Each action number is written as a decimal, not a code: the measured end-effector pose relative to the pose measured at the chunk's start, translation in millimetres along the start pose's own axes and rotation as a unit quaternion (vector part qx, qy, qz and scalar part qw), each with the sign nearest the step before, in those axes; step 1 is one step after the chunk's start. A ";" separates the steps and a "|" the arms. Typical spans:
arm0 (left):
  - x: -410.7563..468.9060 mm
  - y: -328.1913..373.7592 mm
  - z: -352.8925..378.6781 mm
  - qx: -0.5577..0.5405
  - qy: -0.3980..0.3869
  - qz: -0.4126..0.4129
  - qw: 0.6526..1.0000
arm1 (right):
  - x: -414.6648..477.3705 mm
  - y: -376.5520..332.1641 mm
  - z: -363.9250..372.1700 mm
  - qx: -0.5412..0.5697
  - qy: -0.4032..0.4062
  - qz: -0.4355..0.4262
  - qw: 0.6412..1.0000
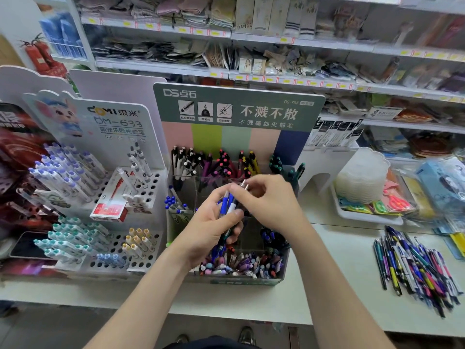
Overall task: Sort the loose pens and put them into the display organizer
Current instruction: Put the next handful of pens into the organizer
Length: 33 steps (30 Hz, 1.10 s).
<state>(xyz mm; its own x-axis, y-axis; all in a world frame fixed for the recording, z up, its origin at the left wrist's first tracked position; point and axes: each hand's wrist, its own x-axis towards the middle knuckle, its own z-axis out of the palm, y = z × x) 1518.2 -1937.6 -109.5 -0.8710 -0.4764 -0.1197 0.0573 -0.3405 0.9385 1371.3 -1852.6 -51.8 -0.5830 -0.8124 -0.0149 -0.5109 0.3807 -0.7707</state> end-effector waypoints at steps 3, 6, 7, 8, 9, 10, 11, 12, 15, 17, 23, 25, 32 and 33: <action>-4.5 -1.2 -2.5 0.045 -0.043 -0.026 0.998 | -13.0 17.3 9.2 0.127 -0.050 0.062 0.989; -8.9 -1.0 -0.1 0.078 -0.067 -0.062 0.993 | -20.7 29.6 10.7 0.211 -0.133 0.092 0.964; -9.9 -0.7 1.6 0.076 -0.074 -0.074 0.992 | -23.4 32.0 9.8 0.225 -0.145 0.095 0.959; -10.3 -1.0 2.7 0.073 -0.079 -0.084 0.991 | -25.3 33.0 8.9 0.239 -0.140 0.105 0.955; -10.8 -0.5 3.3 0.070 -0.083 -0.091 0.990 | -26.2 33.6 8.5 0.256 -0.129 0.117 0.951; -10.7 -0.2 3.3 0.073 -0.087 -0.097 0.989 | -26.9 34.4 9.3 0.275 -0.119 0.130 0.945; -10.8 0.8 3.0 0.079 -0.095 -0.103 0.987 | -27.2 35.4 10.7 0.293 -0.111 0.142 0.939; -11.2 1.7 3.0 0.089 -0.107 -0.109 0.984 | -27.4 36.3 12.0 0.309 -0.101 0.150 0.934; -14.6 1.9 1.1 0.132 -0.140 -0.122 0.974 | -27.4 38.8 13.0 0.283 -0.051 0.108 0.952; -16.9 -1.7 -0.5 0.150 -0.142 -0.129 0.970 | -28.3 38.1 12.1 0.327 0.017 0.074 0.942; -12.5 -19.0 -3.1 0.228 -0.066 -0.122 0.964 | -22.9 44.7 -7.5 0.432 0.223 0.009 0.874; -9.5 -20.0 -0.5 0.229 -0.029 -0.111 0.967 | -24.3 52.7 -12.8 0.365 0.199 0.055 0.908; -0.5 -27.8 11.0 0.200 0.100 -0.074 0.972 | -38.1 50.4 -19.6 0.049 0.000 0.190 0.981; -0.5 -27.5 10.8 0.208 0.106 -0.070 0.970 | -37.3 53.0 -20.0 0.020 -0.023 0.184 0.982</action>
<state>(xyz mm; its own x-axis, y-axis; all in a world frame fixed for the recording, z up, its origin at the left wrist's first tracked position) 1511.8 -1919.2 -131.8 -0.7331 -0.6205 -0.2786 -0.2952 -0.0788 0.9522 1353.3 -1793.3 -79.3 -0.6940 -0.6421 -0.3258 -0.2449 0.6361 -0.7317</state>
